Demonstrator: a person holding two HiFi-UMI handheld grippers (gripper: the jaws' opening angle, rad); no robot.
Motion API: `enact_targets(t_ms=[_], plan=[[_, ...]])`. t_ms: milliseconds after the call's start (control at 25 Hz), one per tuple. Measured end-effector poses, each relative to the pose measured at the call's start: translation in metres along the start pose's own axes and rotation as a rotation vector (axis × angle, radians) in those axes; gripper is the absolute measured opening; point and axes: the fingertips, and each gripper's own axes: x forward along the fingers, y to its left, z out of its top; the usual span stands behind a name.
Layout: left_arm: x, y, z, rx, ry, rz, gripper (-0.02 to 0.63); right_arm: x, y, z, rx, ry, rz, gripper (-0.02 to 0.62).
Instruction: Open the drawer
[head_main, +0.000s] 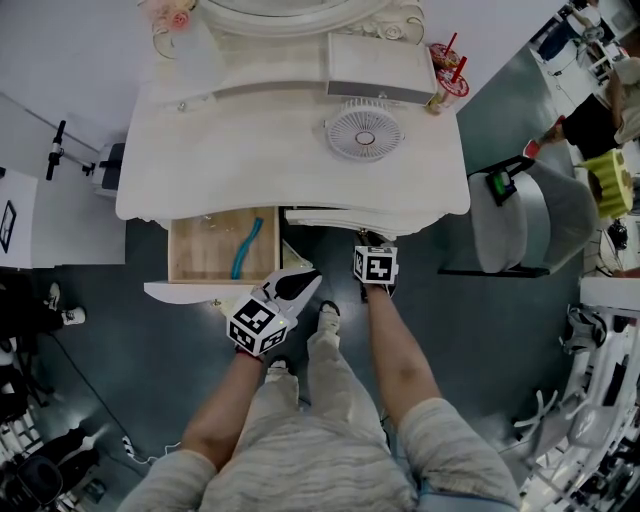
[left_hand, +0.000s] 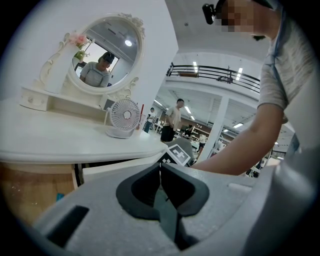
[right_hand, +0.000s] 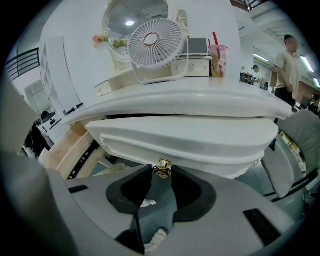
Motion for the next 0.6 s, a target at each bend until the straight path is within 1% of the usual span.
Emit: enact_targets(t_ms=[600], plan=[[-0.012, -0.017, -0.001, 0.010, -0.001, 0.001, 0.015, -0.022, 0.007, -0.029, 0.005, 0.019, -0.005, 0.121]])
